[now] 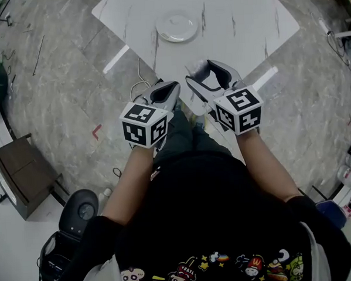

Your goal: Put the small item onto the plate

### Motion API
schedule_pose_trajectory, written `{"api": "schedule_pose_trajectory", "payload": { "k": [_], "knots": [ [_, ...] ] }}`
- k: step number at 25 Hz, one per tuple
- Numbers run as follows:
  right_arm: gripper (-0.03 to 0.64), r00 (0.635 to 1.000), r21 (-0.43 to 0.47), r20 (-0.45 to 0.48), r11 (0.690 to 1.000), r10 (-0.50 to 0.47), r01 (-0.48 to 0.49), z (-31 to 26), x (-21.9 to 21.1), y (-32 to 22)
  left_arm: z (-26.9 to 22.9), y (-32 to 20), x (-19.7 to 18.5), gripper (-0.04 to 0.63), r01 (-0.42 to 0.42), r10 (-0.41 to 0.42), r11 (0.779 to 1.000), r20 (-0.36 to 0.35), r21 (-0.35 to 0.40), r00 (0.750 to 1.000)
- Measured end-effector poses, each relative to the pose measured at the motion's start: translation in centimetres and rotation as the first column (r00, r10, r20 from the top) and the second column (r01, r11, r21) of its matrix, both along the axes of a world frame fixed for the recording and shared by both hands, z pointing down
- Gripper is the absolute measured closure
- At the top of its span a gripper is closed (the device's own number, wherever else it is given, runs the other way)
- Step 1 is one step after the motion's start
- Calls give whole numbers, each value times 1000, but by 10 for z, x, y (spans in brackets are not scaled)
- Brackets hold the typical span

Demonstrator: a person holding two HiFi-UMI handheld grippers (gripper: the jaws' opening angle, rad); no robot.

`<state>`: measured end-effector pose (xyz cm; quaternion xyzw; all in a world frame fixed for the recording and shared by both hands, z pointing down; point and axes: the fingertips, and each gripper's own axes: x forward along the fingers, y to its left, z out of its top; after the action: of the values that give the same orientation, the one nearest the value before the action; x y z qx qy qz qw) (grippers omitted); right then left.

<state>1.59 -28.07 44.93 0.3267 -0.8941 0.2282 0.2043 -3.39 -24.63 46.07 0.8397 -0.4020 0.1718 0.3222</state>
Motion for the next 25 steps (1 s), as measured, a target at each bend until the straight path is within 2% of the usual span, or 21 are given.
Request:
{"api": "schedule_pose_trajectory", "payload": {
  "k": [5,13,25],
  "knots": [
    [288,998,-24,-34,999,43,-44,22,-11,-41,27,-37,-15,595,-14,13,999,-19,-43,1000],
    [288,993,-82,-102,994,60,-68,61,-23,-79,54,-65,-6,595,-89,81,990,-70,-110,994],
    [290,982,-83,-184,995,43,-59,105,-46,-146,78,-101,-29,595,-67,51,986,-108,-151,993]
  ]
}}
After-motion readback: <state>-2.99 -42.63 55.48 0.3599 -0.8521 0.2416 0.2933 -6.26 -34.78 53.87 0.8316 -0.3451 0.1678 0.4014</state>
